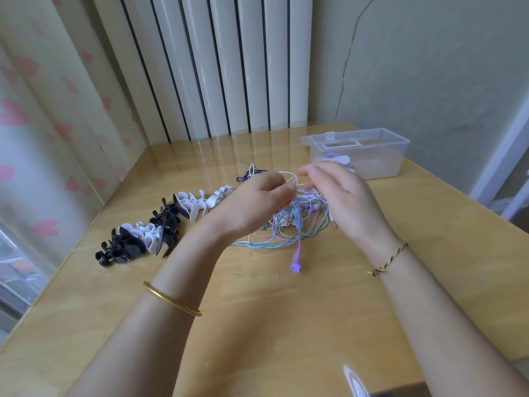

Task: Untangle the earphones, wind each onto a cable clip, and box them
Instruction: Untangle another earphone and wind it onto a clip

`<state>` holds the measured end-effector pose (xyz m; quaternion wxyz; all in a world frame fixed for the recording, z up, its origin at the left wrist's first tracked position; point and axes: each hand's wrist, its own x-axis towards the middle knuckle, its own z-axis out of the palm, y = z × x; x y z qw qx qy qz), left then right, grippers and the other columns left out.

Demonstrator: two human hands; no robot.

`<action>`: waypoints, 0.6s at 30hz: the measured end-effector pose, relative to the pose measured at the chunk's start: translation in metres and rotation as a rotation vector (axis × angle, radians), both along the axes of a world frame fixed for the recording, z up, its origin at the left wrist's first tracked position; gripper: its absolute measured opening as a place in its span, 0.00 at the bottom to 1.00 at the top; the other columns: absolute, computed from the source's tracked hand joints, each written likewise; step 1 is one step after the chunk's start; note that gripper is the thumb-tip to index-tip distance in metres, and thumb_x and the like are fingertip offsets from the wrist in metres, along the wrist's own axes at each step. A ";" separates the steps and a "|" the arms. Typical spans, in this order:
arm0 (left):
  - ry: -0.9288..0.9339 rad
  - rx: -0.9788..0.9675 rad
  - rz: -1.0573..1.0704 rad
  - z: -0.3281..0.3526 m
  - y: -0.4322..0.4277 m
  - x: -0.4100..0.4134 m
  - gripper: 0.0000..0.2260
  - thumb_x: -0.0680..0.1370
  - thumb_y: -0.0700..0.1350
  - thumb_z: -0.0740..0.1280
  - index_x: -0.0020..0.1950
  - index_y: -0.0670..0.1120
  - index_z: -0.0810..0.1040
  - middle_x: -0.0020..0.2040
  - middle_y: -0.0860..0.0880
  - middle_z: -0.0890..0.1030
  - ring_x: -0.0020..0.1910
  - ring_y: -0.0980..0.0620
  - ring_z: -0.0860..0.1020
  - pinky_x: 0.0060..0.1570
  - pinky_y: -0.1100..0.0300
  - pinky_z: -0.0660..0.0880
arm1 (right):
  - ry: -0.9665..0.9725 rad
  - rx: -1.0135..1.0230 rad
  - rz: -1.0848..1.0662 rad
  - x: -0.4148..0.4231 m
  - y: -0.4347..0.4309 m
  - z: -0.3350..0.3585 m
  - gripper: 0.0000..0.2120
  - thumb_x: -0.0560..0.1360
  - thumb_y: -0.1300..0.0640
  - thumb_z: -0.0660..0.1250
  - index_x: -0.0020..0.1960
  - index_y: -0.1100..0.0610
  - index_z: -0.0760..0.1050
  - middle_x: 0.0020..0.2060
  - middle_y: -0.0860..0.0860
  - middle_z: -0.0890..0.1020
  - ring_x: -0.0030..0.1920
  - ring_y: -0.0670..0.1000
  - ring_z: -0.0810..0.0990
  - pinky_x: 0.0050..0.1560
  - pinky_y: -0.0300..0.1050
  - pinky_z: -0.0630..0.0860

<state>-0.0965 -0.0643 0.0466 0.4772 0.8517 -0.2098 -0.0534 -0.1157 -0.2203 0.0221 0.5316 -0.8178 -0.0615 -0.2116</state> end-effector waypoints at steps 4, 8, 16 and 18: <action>-0.008 -0.029 0.038 0.006 0.001 -0.001 0.13 0.82 0.47 0.60 0.45 0.38 0.74 0.33 0.51 0.71 0.35 0.51 0.68 0.41 0.56 0.67 | 0.162 0.252 0.346 -0.004 0.014 0.000 0.12 0.82 0.52 0.55 0.52 0.59 0.73 0.32 0.48 0.80 0.33 0.50 0.79 0.42 0.42 0.74; -0.009 -0.047 0.094 0.005 0.009 0.000 0.14 0.82 0.45 0.59 0.37 0.44 0.70 0.33 0.49 0.71 0.34 0.51 0.68 0.42 0.55 0.68 | 0.311 0.235 0.455 -0.005 0.012 0.001 0.09 0.80 0.53 0.60 0.50 0.59 0.71 0.34 0.52 0.74 0.23 0.48 0.69 0.30 0.44 0.75; -0.032 -0.058 0.109 0.005 0.015 0.002 0.16 0.82 0.46 0.59 0.35 0.43 0.71 0.32 0.46 0.71 0.34 0.49 0.68 0.40 0.55 0.69 | 0.082 0.031 0.361 0.007 0.013 0.000 0.08 0.80 0.62 0.60 0.41 0.59 0.73 0.36 0.56 0.78 0.36 0.54 0.77 0.40 0.40 0.75; -0.005 -0.060 0.091 0.006 0.017 0.001 0.17 0.82 0.47 0.59 0.35 0.43 0.71 0.29 0.49 0.70 0.31 0.50 0.67 0.38 0.57 0.69 | 0.054 0.096 0.384 0.011 0.010 0.002 0.09 0.80 0.62 0.59 0.42 0.58 0.72 0.29 0.50 0.76 0.34 0.53 0.77 0.39 0.49 0.76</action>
